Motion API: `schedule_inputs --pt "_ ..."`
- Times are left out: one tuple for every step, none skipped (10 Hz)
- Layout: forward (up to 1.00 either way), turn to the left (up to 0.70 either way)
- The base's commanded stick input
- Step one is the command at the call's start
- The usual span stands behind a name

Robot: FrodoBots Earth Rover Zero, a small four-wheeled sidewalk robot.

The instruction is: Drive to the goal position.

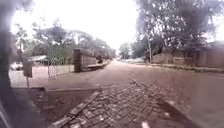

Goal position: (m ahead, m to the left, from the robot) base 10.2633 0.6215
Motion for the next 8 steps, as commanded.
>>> schedule_inputs --pt "0.50 0.05" --pt "0.50 0.11" --pt "0.50 0.01" --pt "0.50 -0.28" --pt "0.50 -0.50" --pt "0.50 -0.50" --pt "0.50 -0.50" --pt "0.50 -0.50"
